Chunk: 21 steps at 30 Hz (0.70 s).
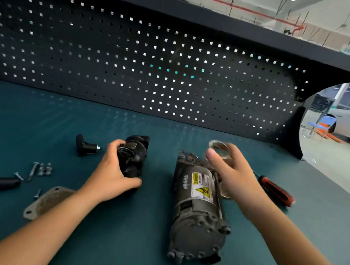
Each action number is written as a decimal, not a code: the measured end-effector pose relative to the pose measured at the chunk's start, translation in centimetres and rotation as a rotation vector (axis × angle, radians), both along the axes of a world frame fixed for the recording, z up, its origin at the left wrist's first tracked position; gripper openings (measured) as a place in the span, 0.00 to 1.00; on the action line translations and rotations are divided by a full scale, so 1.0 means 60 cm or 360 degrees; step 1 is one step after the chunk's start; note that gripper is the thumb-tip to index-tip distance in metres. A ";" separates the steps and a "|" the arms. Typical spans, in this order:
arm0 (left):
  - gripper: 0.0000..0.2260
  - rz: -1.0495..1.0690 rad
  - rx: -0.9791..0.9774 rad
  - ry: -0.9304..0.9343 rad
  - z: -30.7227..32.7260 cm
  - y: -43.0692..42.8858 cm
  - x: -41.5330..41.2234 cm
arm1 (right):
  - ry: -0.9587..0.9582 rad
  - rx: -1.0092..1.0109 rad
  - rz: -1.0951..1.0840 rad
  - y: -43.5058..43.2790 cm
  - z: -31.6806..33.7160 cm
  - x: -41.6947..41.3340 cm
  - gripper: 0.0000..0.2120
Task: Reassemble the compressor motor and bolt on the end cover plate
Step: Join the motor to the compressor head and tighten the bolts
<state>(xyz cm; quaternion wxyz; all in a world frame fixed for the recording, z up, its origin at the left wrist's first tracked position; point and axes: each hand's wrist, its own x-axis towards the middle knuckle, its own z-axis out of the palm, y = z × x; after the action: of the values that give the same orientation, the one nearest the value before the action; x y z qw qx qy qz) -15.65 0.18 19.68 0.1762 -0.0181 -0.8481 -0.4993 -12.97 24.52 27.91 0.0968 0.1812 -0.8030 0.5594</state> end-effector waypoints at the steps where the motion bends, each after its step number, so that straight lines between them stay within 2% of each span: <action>1: 0.37 0.0023 -0.0023 0.0002 -0.001 0.003 0.001 | -0.0086 -0.0084 -0.0045 0.015 -0.017 0.018 0.04; 3: 0.37 0.0069 -0.0042 0.0014 0.001 0.007 0.002 | -0.0267 -0.0208 -0.0018 0.024 -0.046 0.047 0.05; 5: 0.37 0.0102 -0.0010 0.0022 0.001 0.009 0.004 | -0.0333 -0.0302 0.0003 0.013 -0.063 0.058 0.10; 8: 0.37 0.0133 0.0025 0.0033 -0.003 0.007 0.004 | -0.0285 -0.0426 -0.0066 -0.014 -0.074 0.057 0.14; 15: 0.37 0.0240 0.0299 0.0038 0.001 0.006 -0.005 | -0.0217 -0.0524 -0.0121 -0.078 -0.083 0.035 0.14; 17: 0.34 0.0229 0.0219 0.0039 0.000 -0.003 0.000 | -0.0216 -0.0577 -0.0149 -0.076 -0.085 0.026 0.14; 21: 0.26 0.0151 -0.0161 0.0039 0.013 -0.015 0.009 | -0.0132 -0.0430 -0.0418 -0.020 -0.096 0.005 0.17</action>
<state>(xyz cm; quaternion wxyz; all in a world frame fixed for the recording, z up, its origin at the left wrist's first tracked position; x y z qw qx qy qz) -15.12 -0.72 20.44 0.2088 0.0071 -0.8700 -0.4466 -12.65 23.31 22.16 0.1591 0.0369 -0.7407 0.6517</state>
